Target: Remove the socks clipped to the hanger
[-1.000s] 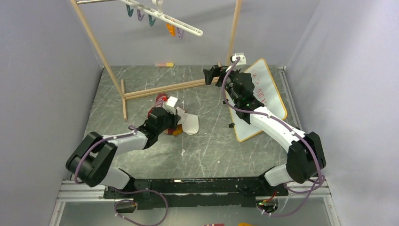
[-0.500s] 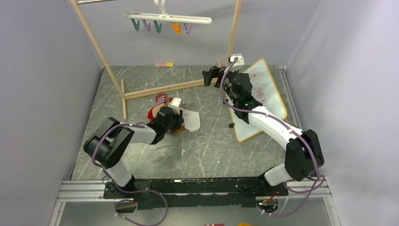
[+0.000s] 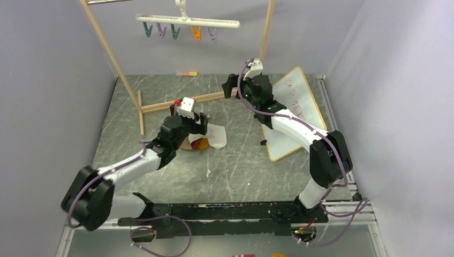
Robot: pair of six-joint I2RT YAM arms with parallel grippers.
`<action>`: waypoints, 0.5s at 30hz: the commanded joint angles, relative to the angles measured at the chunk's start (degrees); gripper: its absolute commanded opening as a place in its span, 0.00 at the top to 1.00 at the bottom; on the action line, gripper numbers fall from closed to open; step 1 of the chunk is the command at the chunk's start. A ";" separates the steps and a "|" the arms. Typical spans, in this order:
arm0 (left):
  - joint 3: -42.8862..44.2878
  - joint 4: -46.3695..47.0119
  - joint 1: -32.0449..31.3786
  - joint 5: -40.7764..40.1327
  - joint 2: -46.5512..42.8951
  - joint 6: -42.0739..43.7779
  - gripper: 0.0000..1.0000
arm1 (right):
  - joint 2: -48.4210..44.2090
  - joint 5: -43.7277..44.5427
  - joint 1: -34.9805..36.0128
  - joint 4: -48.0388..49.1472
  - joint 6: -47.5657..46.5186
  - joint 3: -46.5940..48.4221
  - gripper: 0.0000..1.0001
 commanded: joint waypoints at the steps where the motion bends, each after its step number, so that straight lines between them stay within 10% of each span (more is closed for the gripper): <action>1: -2.34 0.16 0.13 -7.28 -10.76 3.86 0.03 | -0.38 -1.86 -0.06 -2.50 1.96 3.80 0.00; 15: -8.63 -0.89 16.25 -3.19 -18.59 0.43 0.02 | -6.74 -1.54 -0.19 1.17 1.10 -1.99 0.00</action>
